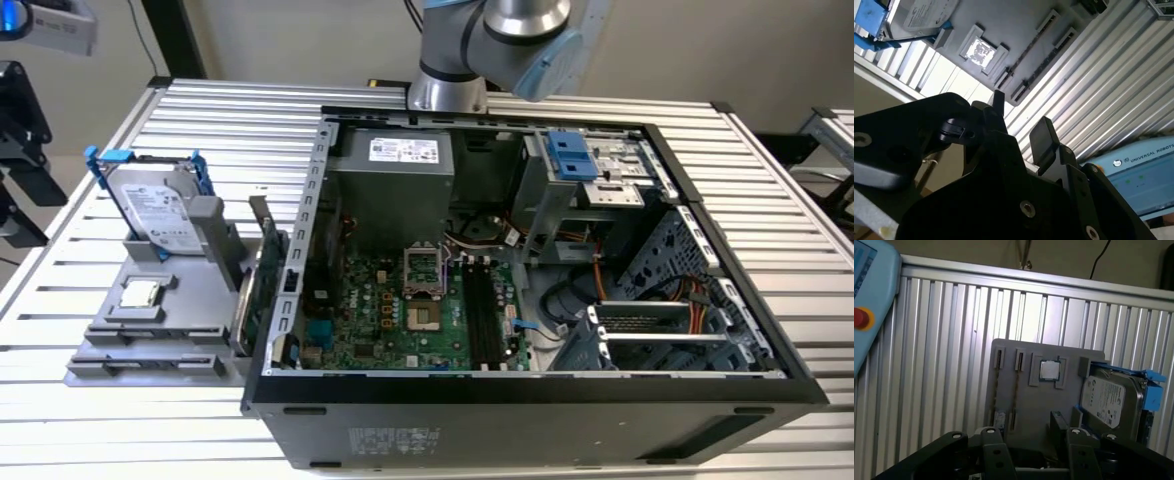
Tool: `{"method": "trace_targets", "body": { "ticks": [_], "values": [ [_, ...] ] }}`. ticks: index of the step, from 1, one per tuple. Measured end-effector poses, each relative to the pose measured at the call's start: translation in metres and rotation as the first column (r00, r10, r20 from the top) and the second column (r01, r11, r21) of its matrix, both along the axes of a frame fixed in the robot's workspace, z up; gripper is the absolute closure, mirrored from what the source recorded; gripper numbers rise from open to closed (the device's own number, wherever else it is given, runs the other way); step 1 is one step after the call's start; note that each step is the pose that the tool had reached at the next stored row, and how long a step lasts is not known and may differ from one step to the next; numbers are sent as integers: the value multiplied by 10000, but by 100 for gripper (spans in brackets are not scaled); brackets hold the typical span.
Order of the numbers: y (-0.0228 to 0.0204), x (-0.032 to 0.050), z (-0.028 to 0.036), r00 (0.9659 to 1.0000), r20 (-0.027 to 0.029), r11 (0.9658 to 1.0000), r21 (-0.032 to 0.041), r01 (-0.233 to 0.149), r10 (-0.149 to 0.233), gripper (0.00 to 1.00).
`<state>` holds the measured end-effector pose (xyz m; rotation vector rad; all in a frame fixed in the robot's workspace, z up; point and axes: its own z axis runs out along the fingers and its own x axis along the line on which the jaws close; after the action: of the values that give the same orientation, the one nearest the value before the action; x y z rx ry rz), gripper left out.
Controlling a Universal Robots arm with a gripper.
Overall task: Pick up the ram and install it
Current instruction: 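Pick up the ram and move it above insertion slot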
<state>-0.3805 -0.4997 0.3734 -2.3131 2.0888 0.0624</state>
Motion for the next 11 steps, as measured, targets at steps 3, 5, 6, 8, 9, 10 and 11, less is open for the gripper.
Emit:
{"method": "trace_targets", "body": {
  "ticks": [3, 5, 6, 8, 9, 10, 11],
  "values": [
    [0, 0, -38, 10000, 0, 10000, -21, 0, 0, 0],
    [0, 0, -62, 10000, 0, 10000, -34, 0, 0, 0],
    [0, 0, -72, 10000, 1, 10000, -38, 0, 0, 0],
    [0, 0, -88, 10000, 0, 10000, -42, 0, 0, 0],
    [0, 0, -97, 10000, 1, 10000, -43, 0, 0, 0],
    [0, 0, -106, 10000, 1, 10000, -45, 0, 0, 0],
    [0, 0, -116, 10000, 1, 10000, -47, 0, 0, 0]
  ]
}}
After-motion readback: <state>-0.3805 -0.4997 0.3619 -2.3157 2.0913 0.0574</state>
